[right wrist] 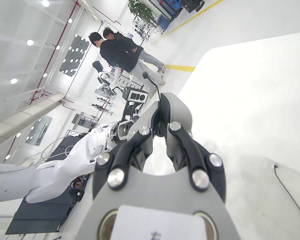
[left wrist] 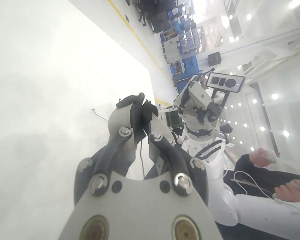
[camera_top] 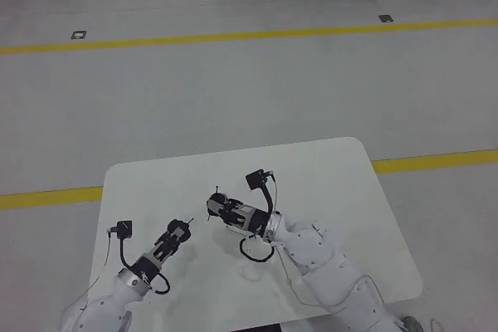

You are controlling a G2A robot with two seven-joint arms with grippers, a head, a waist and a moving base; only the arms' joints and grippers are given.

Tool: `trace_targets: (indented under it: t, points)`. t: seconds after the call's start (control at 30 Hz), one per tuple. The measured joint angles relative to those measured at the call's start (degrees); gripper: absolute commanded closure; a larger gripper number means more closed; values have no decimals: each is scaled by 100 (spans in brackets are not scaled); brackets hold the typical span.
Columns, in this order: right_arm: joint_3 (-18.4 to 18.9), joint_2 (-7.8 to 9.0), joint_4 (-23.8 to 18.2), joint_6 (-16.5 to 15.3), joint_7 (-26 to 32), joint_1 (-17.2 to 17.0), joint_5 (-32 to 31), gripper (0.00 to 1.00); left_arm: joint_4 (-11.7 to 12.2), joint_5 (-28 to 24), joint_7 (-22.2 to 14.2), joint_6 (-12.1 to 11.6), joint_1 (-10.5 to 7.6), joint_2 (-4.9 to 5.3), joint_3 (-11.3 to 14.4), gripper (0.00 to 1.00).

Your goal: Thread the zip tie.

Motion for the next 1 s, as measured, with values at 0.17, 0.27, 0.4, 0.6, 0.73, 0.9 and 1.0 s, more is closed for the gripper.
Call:
trace_targets:
  t: [0.17, 0.27, 0.4, 0.6, 0.73, 0.9, 1.0]
  points:
    - [0, 0, 0, 0, 0, 0, 0, 100, 0, 0, 0, 0, 0, 0, 0, 100]
    - [0, 0, 0, 0, 0, 0, 0, 100, 0, 0, 0, 0, 0, 0, 0, 100]
    - [-39, -1, 25, 2, -169, 4, -135, 100, 0, 0, 0, 0, 0, 0, 0, 100]
    - [-462, 8, 184, 0, -1170, 113, -719, 100, 0, 0, 0, 0, 0, 0, 0, 100]
    - [-810, 63, 420, 0, -1884, 253, -986, 100, 0, 0, 0, 0, 0, 0, 0, 100]
    - [-1251, 159, 730, 0, -2623, 466, -1265, 100, 0, 0, 0, 0, 0, 0, 0, 100]
    - [-1556, 244, 901, 0, -3087, 606, -1358, 100, 0, 0, 0, 0, 0, 0, 0, 100]
